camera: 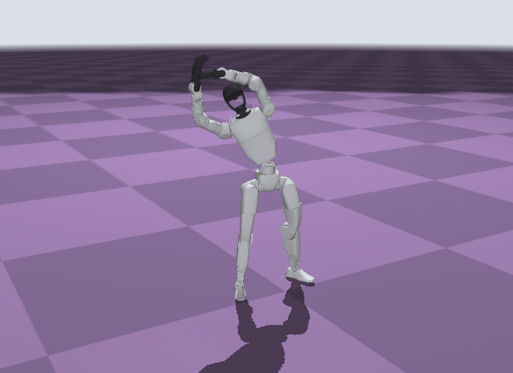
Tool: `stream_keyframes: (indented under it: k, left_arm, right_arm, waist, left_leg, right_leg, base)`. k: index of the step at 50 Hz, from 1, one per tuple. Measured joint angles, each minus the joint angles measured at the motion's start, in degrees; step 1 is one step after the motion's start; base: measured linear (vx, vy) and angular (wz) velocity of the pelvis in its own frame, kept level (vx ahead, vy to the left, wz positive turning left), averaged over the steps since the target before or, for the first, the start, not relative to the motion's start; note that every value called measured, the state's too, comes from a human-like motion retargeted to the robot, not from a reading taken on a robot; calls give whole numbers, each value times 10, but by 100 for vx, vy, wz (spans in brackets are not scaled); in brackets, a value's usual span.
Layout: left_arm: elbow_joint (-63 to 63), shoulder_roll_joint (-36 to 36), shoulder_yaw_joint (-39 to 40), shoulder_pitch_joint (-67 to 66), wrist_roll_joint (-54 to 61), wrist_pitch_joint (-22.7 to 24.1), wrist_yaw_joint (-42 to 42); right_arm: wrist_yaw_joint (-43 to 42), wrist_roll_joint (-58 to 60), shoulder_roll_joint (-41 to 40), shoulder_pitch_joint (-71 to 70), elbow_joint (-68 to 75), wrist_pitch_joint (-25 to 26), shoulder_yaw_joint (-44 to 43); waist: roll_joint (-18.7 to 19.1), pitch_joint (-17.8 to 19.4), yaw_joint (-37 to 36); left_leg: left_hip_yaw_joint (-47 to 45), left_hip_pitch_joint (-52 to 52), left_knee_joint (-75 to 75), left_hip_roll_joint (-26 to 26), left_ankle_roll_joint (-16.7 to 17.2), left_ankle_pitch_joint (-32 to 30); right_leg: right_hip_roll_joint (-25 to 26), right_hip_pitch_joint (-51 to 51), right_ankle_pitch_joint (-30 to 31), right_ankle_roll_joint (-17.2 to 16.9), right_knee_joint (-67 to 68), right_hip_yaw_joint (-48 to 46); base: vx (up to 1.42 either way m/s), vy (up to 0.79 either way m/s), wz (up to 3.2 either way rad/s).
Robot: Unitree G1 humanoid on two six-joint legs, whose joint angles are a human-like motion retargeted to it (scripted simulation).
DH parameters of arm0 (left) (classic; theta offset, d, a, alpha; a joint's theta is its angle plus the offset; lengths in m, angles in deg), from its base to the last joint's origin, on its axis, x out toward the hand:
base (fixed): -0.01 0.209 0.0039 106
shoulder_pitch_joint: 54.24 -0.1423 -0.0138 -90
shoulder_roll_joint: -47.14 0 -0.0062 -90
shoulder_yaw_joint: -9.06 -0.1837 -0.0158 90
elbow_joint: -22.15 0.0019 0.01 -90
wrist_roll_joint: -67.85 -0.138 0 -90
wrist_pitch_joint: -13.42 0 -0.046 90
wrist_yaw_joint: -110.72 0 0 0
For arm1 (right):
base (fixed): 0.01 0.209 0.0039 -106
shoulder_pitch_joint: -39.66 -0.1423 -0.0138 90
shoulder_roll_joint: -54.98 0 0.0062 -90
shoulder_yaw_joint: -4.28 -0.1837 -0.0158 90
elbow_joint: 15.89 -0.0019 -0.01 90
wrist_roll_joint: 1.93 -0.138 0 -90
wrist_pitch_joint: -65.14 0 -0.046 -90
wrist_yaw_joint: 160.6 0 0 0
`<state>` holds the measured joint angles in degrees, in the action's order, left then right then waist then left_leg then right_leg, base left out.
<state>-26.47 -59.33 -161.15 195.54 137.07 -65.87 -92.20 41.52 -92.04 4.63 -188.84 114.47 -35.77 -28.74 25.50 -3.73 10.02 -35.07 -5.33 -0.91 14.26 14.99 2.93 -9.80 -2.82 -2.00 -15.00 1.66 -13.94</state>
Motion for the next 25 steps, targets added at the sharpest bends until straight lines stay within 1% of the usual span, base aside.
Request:
stream_keyframes:
  k: [7,12,17,21,23,25]
  left_arm:
    - [-8,16,0,-16,-8,3,-1]
    - [-12,26,0,-22,-14,1,-3]
    - [-12,28,0,-24,-15,-6,-9]
    - [-9,25,0,-27,-11,-10,-12]
    - [-11,16,0,-34,-9,-18,-14]
    - [-9,17,0,-39,-4,-14,-11]
  right_arm:
    - [7,5,13,36,-8,5,-30]
    - [13,9,9,59,-3,8,-69]
    - [15,7,-8,76,1,8,-107]
    - [14,8,-16,81,2,9,-116]
    - [16,14,-35,91,10,28,-145]
    - [13,15,-21,88,2,15,-116]
  waist:
    - [24,10,21]
    - [31,17,35]
    - [30,25,50]
    - [22,30,58]
    - [15,32,66]
    - [6,32,62]
  left_leg:
    - [3,6,-1,-15,0,-3]
    - [4,7,-3,-25,0,-3]
    - [2,8,-6,-28,0,-5]
    - [-3,9,-9,-24,0,-6]
    - [-5,7,-9,-21,0,-6]
    - [-9,3,-10,-14,0,-6]
  right_leg:
    - [-16,-3,-2,0,-1,-1]
    - [-26,-4,-3,0,-1,0]
    - [-28,-8,0,0,-4,2]
    - [-22,-11,3,0,-8,5]
    - [-17,-11,5,0,-9,7]
    - [-10,-11,5,0,-10,9]
  base:
    - [0,0,0]
    - [0,0,0]
    - [0,0,0]
    - [0,0,0]
    - [-1,-3,-7]
    - [1,-6,-18]
